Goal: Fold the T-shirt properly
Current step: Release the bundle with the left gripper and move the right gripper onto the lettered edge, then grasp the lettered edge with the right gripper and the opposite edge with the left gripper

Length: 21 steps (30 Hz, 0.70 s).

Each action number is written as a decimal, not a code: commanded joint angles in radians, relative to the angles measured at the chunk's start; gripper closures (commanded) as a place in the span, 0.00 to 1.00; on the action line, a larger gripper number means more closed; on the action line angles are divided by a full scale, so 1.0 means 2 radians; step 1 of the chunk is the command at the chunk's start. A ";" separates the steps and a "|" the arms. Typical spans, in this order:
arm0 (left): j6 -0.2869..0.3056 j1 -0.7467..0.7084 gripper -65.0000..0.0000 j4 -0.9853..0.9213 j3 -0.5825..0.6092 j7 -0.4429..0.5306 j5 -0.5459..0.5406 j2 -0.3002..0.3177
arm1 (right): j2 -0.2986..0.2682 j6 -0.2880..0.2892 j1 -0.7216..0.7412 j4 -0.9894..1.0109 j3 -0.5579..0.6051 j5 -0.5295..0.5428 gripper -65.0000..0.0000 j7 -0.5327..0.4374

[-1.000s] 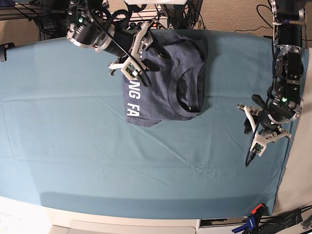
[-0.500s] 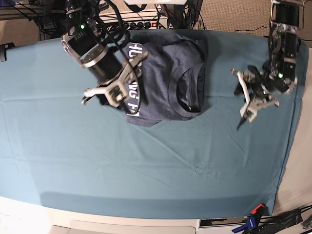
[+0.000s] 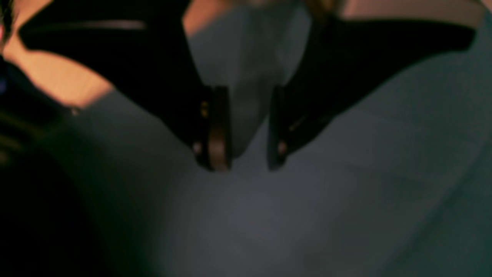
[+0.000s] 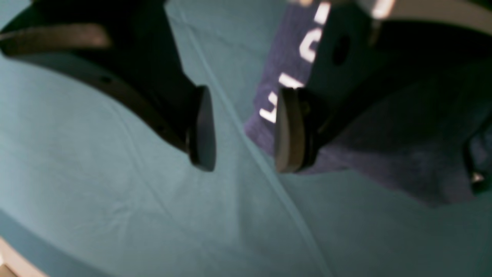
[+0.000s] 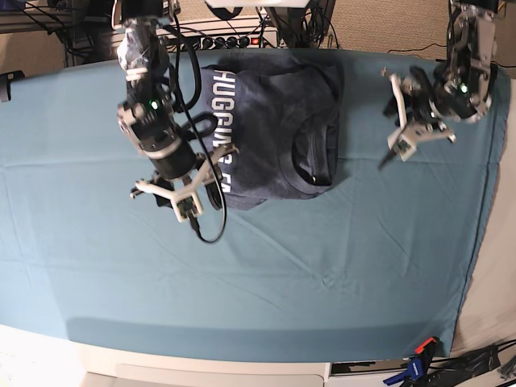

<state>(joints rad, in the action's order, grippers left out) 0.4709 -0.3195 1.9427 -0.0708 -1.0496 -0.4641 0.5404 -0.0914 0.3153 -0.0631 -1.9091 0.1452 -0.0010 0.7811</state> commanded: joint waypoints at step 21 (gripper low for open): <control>-0.012 -0.167 1.00 0.176 -0.002 0.013 -0.032 -0.007 | 0.000 -0.002 0.099 0.119 -0.001 0.019 0.60 -0.017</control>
<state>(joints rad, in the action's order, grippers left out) 0.4458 -0.6529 2.2742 -0.0731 -1.0431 -0.5163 0.5198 -0.0914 0.3126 0.1131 -1.6539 0.1452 0.0269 0.7769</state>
